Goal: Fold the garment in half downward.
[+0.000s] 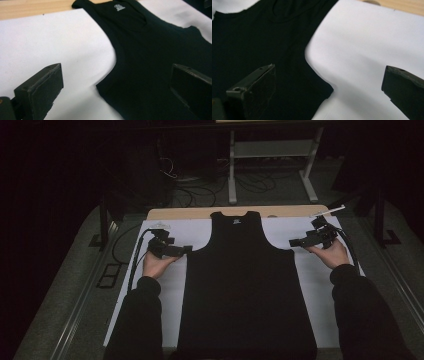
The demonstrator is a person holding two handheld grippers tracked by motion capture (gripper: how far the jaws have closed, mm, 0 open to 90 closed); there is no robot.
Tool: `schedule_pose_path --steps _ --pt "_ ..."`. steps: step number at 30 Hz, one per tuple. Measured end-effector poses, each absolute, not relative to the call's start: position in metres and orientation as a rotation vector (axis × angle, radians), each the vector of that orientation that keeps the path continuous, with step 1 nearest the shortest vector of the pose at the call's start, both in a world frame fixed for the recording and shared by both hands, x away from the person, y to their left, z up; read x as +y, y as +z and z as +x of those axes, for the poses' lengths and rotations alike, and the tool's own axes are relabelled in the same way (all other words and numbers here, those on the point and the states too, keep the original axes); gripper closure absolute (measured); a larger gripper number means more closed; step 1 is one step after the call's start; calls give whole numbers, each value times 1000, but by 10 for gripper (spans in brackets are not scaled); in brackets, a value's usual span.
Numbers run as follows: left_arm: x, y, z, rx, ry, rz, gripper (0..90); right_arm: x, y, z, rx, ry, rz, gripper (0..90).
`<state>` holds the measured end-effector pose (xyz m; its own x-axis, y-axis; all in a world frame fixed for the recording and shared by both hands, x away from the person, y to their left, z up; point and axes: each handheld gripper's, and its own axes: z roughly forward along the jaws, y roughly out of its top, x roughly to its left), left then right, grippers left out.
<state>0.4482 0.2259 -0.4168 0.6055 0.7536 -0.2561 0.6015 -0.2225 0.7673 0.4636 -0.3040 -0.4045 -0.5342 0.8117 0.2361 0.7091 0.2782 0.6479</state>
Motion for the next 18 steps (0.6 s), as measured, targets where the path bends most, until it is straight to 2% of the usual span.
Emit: schedule_pose_path --steps 7,18 --pt "223 -426 452 1098 188 1948 0 -306 -413 465 2422 1096 1464 45" --pt "220 -440 453 1132 138 2002 0 -303 -430 461 2483 1052 1456 214"
